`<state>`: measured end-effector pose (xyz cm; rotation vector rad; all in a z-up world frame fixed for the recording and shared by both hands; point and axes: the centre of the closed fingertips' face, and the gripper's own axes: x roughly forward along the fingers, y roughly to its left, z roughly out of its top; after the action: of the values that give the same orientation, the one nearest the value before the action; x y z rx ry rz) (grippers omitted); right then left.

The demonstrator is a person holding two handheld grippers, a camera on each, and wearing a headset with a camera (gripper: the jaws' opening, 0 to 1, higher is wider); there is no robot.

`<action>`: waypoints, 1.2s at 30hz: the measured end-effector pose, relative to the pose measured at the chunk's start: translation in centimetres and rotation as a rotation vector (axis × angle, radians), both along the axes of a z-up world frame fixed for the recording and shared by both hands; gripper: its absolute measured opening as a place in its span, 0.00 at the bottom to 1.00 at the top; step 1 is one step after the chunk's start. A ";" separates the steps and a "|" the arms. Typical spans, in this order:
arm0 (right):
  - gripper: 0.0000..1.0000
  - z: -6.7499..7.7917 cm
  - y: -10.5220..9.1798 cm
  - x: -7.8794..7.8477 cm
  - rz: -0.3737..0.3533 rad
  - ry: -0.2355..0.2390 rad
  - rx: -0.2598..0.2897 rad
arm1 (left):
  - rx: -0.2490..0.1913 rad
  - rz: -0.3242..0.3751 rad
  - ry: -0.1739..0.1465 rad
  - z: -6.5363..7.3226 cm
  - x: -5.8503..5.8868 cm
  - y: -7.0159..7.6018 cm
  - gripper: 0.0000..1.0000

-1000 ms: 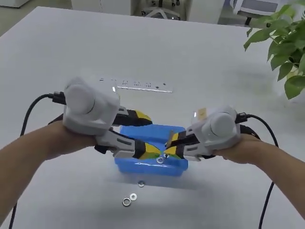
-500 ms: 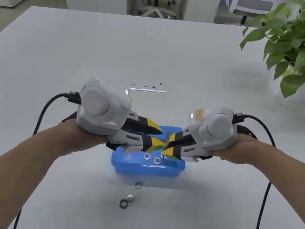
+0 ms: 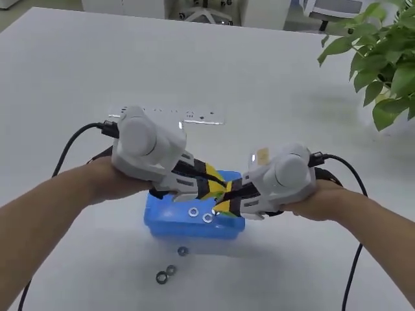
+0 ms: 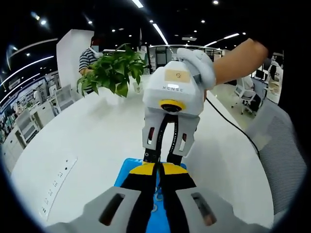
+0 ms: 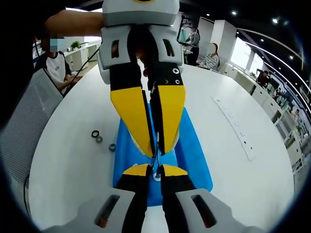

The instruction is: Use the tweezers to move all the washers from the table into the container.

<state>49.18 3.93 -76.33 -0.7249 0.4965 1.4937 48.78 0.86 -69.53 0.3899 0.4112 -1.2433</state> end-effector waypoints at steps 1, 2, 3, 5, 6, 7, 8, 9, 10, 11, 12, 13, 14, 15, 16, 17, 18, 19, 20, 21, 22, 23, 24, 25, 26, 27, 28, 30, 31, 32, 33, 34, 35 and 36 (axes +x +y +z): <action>0.09 0.0 0.0 0.0 0.002 -0.001 -0.001 | 0.000 -0.003 -0.002 0.0 0.0 0.0 0.07; 0.09 0.0 0.0 0.0 0.004 -0.002 -0.002 | 0.000 -0.008 -0.004 0.0 -0.1 -0.1 0.07; 0.10 0.0 0.0 0.0 0.004 -0.002 -0.002 | 0.001 -0.012 -0.009 0.0 -0.1 -0.1 0.07; 0.10 0.0 0.0 0.0 0.006 -0.005 -0.002 | 0.004 -0.018 -0.018 0.1 -0.2 -0.2 0.06; 0.10 0.0 0.0 0.0 0.009 -0.010 -0.003 | 0.006 -0.018 -0.021 0.1 -0.2 -0.2 0.06; 0.11 0.0 0.0 0.0 0.016 -0.020 -0.004 | 0.007 -0.018 -0.024 0.1 -0.2 -0.1 0.05; 0.12 0.0 0.0 -0.2 0.022 -0.021 -0.005 | 0.008 -0.017 -0.029 0.1 -0.1 -0.1 0.05; 0.12 0.1 0.0 -0.2 0.025 -0.020 -0.004 | 0.006 -0.016 -0.029 0.1 -0.1 -0.1 0.05; 0.12 0.1 0.0 -0.3 0.026 -0.023 -0.002 | 0.001 -0.017 -0.029 0.2 -0.1 -0.1 0.05; 0.12 0.2 0.0 -0.2 0.026 -0.029 -0.002 | 0.000 -0.018 -0.033 0.3 -0.1 -0.2 0.05; 0.12 0.2 0.0 -0.2 0.027 -0.037 -0.002 | 0.001 -0.016 -0.036 0.4 -0.1 -0.1 0.05; 0.13 0.3 0.0 -0.2 0.026 -0.037 -0.001 | -0.002 -0.014 -0.036 0.4 -0.1 -0.1 0.05; 0.15 0.3 0.0 -0.1 0.024 -0.036 0.002 | -0.005 -0.011 -0.036 0.5 0.0 -0.1 0.05; 0.16 0.4 0.0 -0.1 0.026 -0.042 0.001 | -0.008 -0.005 -0.032 0.6 0.0 -0.1 0.05; 0.17 0.4 0.0 -0.1 0.026 -0.047 0.000 | -0.011 -0.002 -0.029 0.6 0.1 -0.1 0.05; 0.17 0.5 -0.1 -0.1 0.023 -0.045 0.002 | -0.016 0.001 -0.028 0.8 0.1 -0.1 0.05; 0.18 0.6 -0.1 -0.1 0.020 -0.044 0.006 | -0.016 0.005 -0.028 0.8 0.1 0.0 0.05; 0.19 0.7 -0.1 -0.1 0.018 -0.044 0.008 | -0.016 0.008 -0.027 0.8 0.1 0.0 0.05; 0.20 0.7 -0.1 -0.1 0.014 -0.045 0.009 | -0.017 0.016 -0.023 0.8 0.2 0.1 0.05; 0.22 0.8 -0.1 -0.1 0.011 -0.046 0.010 | -0.017 0.020 -0.023 0.9 0.2 0.1 0.05; 0.23 1.0 -0.1 -0.2 0.007 -0.042 0.014 | -0.017 0.028 -0.021 1.0 0.3 0.2 0.05; 0.23 1.1 -0.1 -0.3 0.005 -0.042 0.015 | -0.018 0.031 -0.020 1.1 0.3 0.3 0.05; 0.24 1.2 -0.2 -0.3 -0.002 -0.040 0.017 | -0.020 0.032 -0.021 1.2 0.2 0.3 0.05; 0.25 1.4 -0.2 -0.3 -0.010 -0.035 0.019 | -0.019 0.034 -0.023 1.4 0.2 0.4 0.05; 0.27 1.5 -0.2 -0.4 -0.022 -0.030 0.022 | -0.020 0.038 -0.023 1.5 0.2 0.4 0.05; 0.28 1.7 -0.3 -0.4 -0.027 -0.029 0.024 | -0.023 0.041 -0.023 1.7 0.2 0.5 0.05; 0.29 1.8 -0.3 -0.5 -0.032 -0.027 0.027 | -0.024 0.045 -0.024 1.9 0.1 0.5 0.05; 0.31 2.1 -0.3 -0.6 -0.039 -0.023 0.029 | -0.026 0.050 -0.022 2.1 0.1 0.6 0.05; 0.31 2.3 -0.4 -0.7 -0.043 -0.027 0.032 | -0.027 0.052 -0.023 2.2 0.0 0.6 0.05; 0.31 2.4 -0.4 -0.7 -0.045 -0.028 0.033 | -0.025 0.055 -0.025 2.4 0.0 0.7 0.05; 0.32 2.6 -0.5 -0.8 -0.052 -0.026 0.035 | -0.025 0.056 -0.025 2.5 -0.1 0.7 0.05; 0.33 2.7 -0.5 -0.9 -0.059 -0.025 0.037 | -0.027 0.057 -0.024 2.6 -0.2 0.8 0.05; 0.34 2.8 -0.6 -1.0 -0.064 -0.025 0.037 | -0.031 0.055 -0.022 2.8 -0.4 0.9 0.05; 0.35 2.9 -0.7 -1.0 -0.069 -0.023 0.037 | -0.033 0.057 -0.021 3.0 -0.5 0.9 0.05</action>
<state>48.13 3.22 -73.41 -0.6885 0.4711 1.4252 48.32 1.79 -66.57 0.3609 0.3811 -1.1882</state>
